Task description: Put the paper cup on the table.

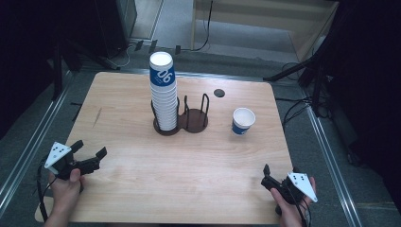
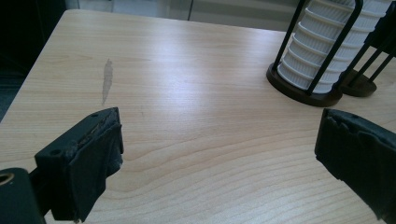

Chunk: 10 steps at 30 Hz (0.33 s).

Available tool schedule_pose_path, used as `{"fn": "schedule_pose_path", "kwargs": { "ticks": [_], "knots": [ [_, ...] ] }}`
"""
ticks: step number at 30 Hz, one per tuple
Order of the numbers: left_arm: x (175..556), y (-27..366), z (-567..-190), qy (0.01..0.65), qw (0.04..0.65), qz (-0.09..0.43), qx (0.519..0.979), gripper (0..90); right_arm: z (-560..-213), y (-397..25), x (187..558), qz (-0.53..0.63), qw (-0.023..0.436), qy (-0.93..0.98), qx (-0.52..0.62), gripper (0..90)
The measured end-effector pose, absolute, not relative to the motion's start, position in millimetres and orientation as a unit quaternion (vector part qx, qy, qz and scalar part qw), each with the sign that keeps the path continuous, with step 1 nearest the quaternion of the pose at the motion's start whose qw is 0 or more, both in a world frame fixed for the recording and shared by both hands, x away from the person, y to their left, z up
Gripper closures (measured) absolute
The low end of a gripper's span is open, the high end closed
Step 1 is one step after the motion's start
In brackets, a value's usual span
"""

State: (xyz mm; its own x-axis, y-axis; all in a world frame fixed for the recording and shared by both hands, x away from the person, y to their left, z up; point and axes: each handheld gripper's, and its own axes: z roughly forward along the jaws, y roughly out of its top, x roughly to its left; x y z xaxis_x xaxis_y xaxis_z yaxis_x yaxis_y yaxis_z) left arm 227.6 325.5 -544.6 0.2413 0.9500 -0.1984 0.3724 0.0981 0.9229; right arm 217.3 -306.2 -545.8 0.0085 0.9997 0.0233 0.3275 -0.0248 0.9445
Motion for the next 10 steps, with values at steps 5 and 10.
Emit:
{"fn": "schedule_pose_path", "kwargs": {
  "ticks": [5,10],
  "knots": [
    [227.6,325.2,-544.7,0.546,0.503,0.288,0.605,1.8,-546.1,-308.6,215.5,0.415,0.404,0.564,0.588,0.0],
    [227.7,325.0,-544.9,0.548,0.502,0.288,0.604,1.8,-546.1,-308.1,215.7,0.413,0.406,0.566,0.588,0.0]
  ]
}}
